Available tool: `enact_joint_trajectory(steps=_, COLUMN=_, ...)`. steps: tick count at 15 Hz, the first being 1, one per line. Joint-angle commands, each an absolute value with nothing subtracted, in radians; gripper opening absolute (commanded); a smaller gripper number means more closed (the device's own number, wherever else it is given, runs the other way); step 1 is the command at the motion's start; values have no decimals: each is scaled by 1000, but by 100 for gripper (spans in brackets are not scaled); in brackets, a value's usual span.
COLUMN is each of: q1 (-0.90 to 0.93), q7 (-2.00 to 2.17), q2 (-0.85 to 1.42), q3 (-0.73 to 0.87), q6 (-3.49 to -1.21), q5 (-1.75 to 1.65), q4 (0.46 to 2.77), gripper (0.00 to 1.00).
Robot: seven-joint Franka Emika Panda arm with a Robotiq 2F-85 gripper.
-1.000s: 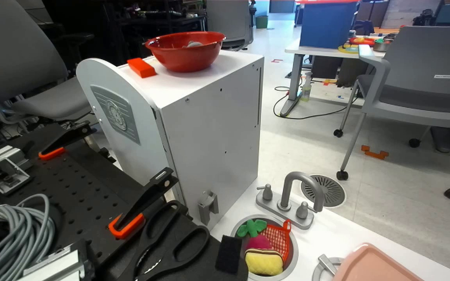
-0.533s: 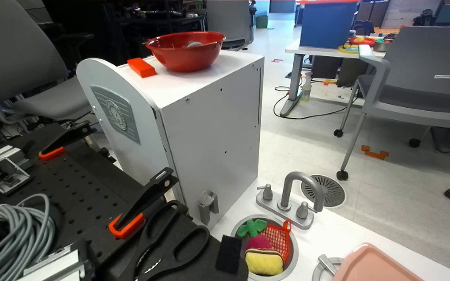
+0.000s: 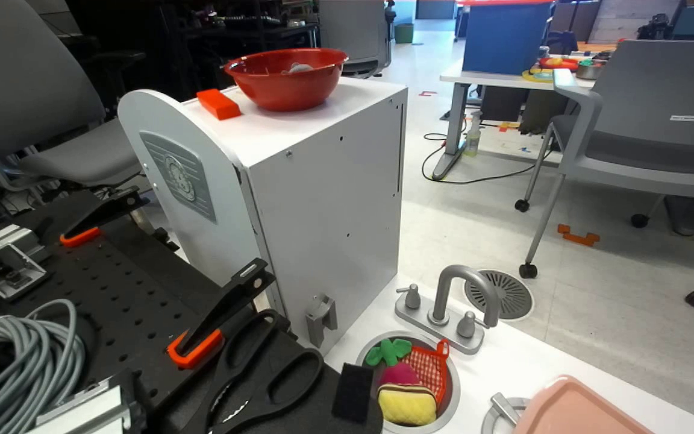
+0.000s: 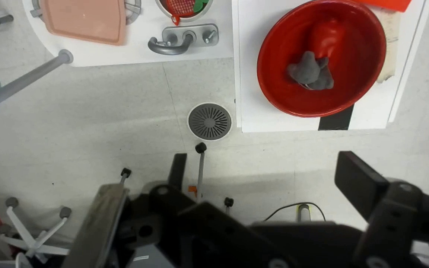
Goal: Take the grey out of the red bowl
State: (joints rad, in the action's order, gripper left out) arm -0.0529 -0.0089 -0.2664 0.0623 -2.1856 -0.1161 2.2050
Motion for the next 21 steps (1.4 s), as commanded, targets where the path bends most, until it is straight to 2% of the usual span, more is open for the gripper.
enact_joint_trajectory(steps=1, q1=-57, q7=-11, q2=-266, q3=58, q6=-2184, q5=-114, q4=2204, gripper=100)
enact_joint_trajectory(steps=21, q1=59, q7=-262, q2=-213, q3=-7, q6=-2086, q5=-98, q4=2278, gripper=100)
